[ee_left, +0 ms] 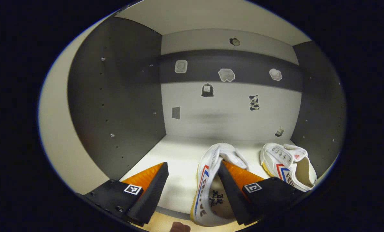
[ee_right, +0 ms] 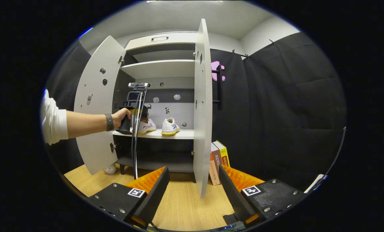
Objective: Grab one shoe with the right hand and put it into the shoe cabinet, grab the other shoe with the left hand and put it into the shoe cabinet; then close the right door with the right hand and the left door with the left hand.
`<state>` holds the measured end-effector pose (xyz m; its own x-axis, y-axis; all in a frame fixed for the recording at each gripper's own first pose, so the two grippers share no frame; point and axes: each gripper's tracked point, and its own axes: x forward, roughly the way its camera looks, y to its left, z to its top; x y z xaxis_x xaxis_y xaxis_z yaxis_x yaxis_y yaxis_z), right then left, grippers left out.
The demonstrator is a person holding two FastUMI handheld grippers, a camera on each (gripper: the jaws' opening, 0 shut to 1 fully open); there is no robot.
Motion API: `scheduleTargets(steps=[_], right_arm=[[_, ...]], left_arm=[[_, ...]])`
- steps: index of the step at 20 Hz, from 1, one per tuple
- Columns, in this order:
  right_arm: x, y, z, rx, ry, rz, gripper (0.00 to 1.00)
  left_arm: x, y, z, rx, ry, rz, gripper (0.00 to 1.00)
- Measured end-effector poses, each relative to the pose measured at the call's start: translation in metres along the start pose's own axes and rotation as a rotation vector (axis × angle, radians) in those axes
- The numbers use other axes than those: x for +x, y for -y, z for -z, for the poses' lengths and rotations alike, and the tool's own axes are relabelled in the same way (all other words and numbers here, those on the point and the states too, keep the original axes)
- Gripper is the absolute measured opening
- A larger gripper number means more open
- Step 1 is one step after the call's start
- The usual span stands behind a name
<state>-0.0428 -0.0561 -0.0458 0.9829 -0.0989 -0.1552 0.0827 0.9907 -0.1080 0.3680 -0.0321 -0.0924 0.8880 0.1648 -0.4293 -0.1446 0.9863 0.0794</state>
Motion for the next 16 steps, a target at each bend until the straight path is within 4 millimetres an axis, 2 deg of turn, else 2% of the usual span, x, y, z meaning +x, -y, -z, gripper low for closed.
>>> scheduleTargets(steps=[2,4,7,8,9,10,12,13,14,15,16], right_arm=[[-0.001,0.004,-0.001,0.001,-0.005,-0.001,0.94],[-0.002,0.007,-0.01,0.006,0.014,-0.004,0.94],[0.001,0.015,-0.03,-0.008,0.054,-0.002,0.98],[0.003,0.018,-0.04,-0.011,0.075,-0.002,0.89],[0.007,0.02,-0.049,-0.008,0.093,-0.005,0.94],[0.012,0.025,-0.055,0.002,0.102,-0.007,0.94],[0.021,0.035,-0.069,0.028,0.116,-0.007,0.93],[0.027,0.042,-0.075,0.036,0.121,-0.006,0.93],[0.033,0.051,-0.08,0.044,0.123,0.0,0.93],[0.039,0.062,-0.085,0.049,0.129,0.01,0.97],[0.046,0.071,-0.093,0.055,0.143,0.018,0.93]], left_arm=[[-0.033,-0.005,-0.03,-0.021,0.126,0.026,0.99],[-0.076,0.001,-0.05,-0.047,0.181,0.103,0.97],[-0.135,-0.004,-0.062,-0.083,0.229,0.189,0.97],[-0.153,-0.006,-0.064,-0.085,0.253,0.211,0.99],[-0.17,-0.012,-0.06,-0.087,0.267,0.226,0.94],[-0.186,-0.015,-0.052,-0.097,0.27,0.241,0.96],[-0.215,-0.024,-0.031,-0.117,0.271,0.26,0.94],[-0.226,-0.031,-0.016,-0.132,0.271,0.266,0.96],[-0.237,-0.037,0.0,-0.148,0.267,0.27,0.94],[-0.246,-0.044,0.019,-0.161,0.258,0.267,0.96],[-0.252,-0.054,0.038,-0.17,0.247,0.252,0.97]])
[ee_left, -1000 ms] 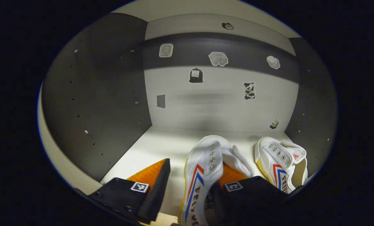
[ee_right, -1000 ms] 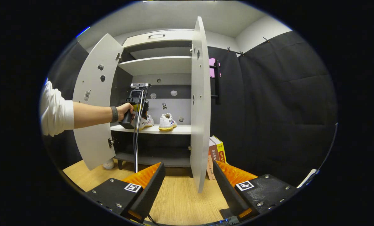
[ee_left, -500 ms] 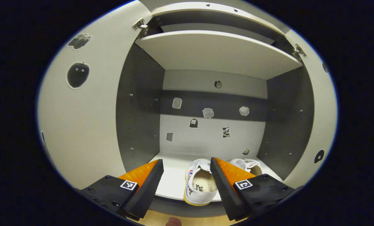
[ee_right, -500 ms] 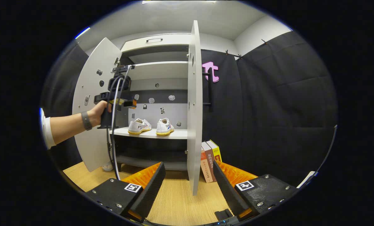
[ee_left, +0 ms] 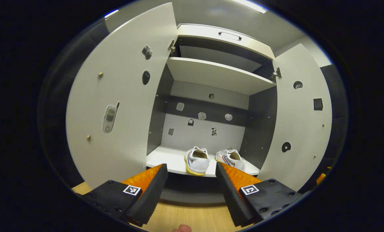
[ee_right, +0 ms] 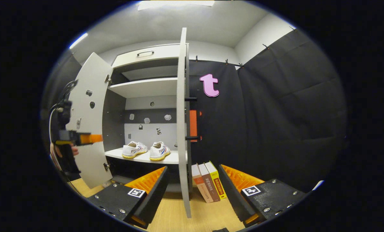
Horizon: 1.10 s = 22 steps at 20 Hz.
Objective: Grab one shoe with the right hand and put it into the shoe cabinet, grab the other shoe with the left hand and put it into the shoe cabinet; then close the right door with the right hand and the left door with the left hand.
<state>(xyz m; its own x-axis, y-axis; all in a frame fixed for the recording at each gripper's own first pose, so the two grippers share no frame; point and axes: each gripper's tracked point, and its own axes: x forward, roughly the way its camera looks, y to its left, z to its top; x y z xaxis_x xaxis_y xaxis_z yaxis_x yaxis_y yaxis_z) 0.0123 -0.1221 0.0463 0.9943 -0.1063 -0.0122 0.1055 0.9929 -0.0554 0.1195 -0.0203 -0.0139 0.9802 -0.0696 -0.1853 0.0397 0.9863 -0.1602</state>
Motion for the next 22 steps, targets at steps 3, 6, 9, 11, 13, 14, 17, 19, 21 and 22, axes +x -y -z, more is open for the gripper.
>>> scheduleTargets(steps=[3,6,9,11,13,14,17,19,21,22], right_arm=[[0.029,0.028,-0.027,-0.004,0.042,0.021,0.93],[0.058,0.045,-0.06,0.019,0.072,0.017,0.93],[0.082,0.068,-0.087,0.014,0.101,0.037,0.93],[0.093,0.079,-0.099,-0.002,0.118,0.046,0.93],[0.099,0.081,-0.109,-0.025,0.133,0.053,0.93],[0.102,0.081,-0.11,-0.032,0.134,0.051,0.93],[0.11,0.071,-0.112,-0.045,0.127,0.022,0.93],[0.113,0.062,-0.113,-0.065,0.126,0.008,0.93],[0.114,0.061,-0.117,-0.079,0.155,0.026,0.9],[0.113,0.06,-0.118,-0.077,0.163,0.028,0.9]], left_arm=[[-0.031,-0.018,0.037,-0.04,0.002,-0.019,0.99],[-0.058,-0.024,0.061,-0.053,0.0,-0.027,0.97],[-0.08,-0.028,0.065,0.02,0.026,-0.055,0.97],[-0.096,-0.023,0.064,0.054,0.036,-0.062,0.96],[-0.104,-0.016,0.065,0.059,0.035,-0.049,0.99],[-0.107,-0.014,0.066,0.066,0.036,-0.049,0.97],[-0.116,-0.011,0.064,0.095,0.053,-0.062,0.97],[-0.12,-0.01,0.062,0.113,0.064,-0.068,0.99],[-0.122,-0.01,0.061,0.119,0.067,-0.067,0.97],[-0.122,-0.01,0.062,0.114,0.064,-0.064,0.97]])
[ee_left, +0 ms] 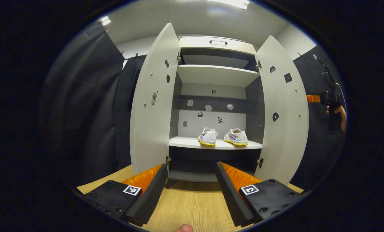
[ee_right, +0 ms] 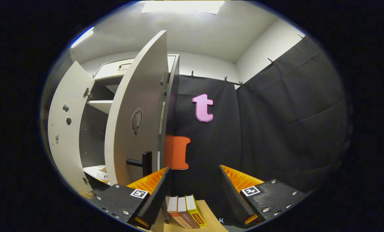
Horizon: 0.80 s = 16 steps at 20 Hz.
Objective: Grab one shoe with the right hand and put it into the shoe cabinet, grab the other shoe with the left hand and put it into the shoe cabinet; then close the right door with the right hand and the left door with the left hand.
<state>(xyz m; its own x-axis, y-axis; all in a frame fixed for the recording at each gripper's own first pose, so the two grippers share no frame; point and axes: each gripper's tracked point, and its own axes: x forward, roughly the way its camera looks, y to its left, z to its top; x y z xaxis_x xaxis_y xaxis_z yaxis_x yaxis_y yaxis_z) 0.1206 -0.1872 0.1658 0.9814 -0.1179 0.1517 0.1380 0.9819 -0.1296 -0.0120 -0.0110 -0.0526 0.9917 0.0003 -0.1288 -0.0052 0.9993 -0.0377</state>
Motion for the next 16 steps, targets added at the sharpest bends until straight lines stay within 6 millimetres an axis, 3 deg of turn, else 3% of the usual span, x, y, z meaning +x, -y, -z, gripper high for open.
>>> scheduleTargets(steps=[3,4,5,6,16], right_arm=[[-0.002,-0.01,0.001,0.012,0.003,-0.026,0.88],[-0.001,-0.015,0.0,0.01,0.012,-0.034,0.8],[-0.003,-0.02,0.0,0.012,0.018,-0.04,0.87],[-0.003,-0.028,0.0,0.014,0.02,-0.049,0.87],[-0.008,-0.127,0.006,0.042,0.002,-0.206,0.87]], left_arm=[[0.0,-0.006,0.002,-0.01,-0.009,-0.008,0.97],[0.001,-0.008,0.002,-0.014,-0.009,-0.008,0.97],[0.001,-0.009,0.001,-0.019,-0.005,-0.005,0.97],[0.003,-0.01,0.0,-0.024,-0.004,-0.003,0.97],[0.007,-0.031,0.003,-0.015,-0.017,-0.003,0.97]])
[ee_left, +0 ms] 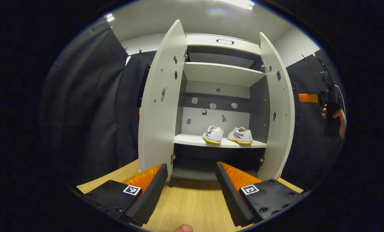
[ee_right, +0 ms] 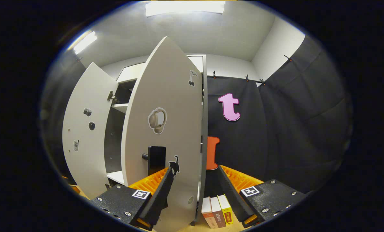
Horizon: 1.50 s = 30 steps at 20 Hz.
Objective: Grab one shoe with the right hand and put it into the shoe cabinet, grab the other shoe with the left hand and put it into the shoe cabinet; then close the right door with the right hand and the left door with the left hand.
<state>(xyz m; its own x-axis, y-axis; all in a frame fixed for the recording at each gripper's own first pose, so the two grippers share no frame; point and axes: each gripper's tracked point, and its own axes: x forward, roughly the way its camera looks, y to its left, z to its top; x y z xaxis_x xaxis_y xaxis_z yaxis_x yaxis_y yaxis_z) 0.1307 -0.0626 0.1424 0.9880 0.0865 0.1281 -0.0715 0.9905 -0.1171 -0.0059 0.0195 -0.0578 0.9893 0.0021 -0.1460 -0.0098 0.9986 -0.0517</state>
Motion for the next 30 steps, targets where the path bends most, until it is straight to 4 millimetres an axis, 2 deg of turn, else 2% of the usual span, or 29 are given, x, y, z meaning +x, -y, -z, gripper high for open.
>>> scheduleTargets(steps=[5,6,8,11,16,17,20,26,27,30], right_arm=[[0.025,-0.052,0.012,0.016,-0.014,-0.093,0.87],[0.031,-0.061,0.013,0.029,-0.011,-0.105,0.89],[0.039,-0.069,0.014,0.032,-0.011,-0.108,0.91],[0.044,-0.092,0.015,0.041,-0.019,-0.139,0.92],[0.058,-0.102,0.032,0.01,-0.063,-0.146,0.92],[0.06,-0.104,0.036,0.015,-0.073,-0.154,0.92],[0.071,-0.11,0.039,0.029,-0.071,-0.159,0.92],[0.117,-0.134,0.049,0.008,-0.092,-0.156,0.91],[0.121,-0.137,0.051,0.006,-0.092,-0.156,0.92],[0.123,-0.138,0.054,0.028,-0.098,-0.157,0.92]], left_arm=[[0.001,-0.006,-0.003,0.001,0.01,0.002,0.99],[0.001,-0.009,-0.003,0.004,0.011,-0.004,0.97],[0.002,-0.013,-0.002,0.0,0.006,-0.014,0.96],[0.0,-0.017,0.0,-0.008,0.0,-0.03,0.97],[0.002,-0.017,0.0,-0.02,0.0,-0.029,0.94],[0.003,-0.017,0.001,-0.021,-0.002,-0.029,0.97],[0.004,-0.016,0.004,-0.028,-0.011,-0.027,0.97],[0.004,-0.015,0.003,-0.022,-0.004,-0.029,0.97],[0.004,-0.015,0.004,-0.024,-0.006,-0.028,0.99],[0.005,-0.014,0.004,-0.032,-0.009,-0.022,0.97]])
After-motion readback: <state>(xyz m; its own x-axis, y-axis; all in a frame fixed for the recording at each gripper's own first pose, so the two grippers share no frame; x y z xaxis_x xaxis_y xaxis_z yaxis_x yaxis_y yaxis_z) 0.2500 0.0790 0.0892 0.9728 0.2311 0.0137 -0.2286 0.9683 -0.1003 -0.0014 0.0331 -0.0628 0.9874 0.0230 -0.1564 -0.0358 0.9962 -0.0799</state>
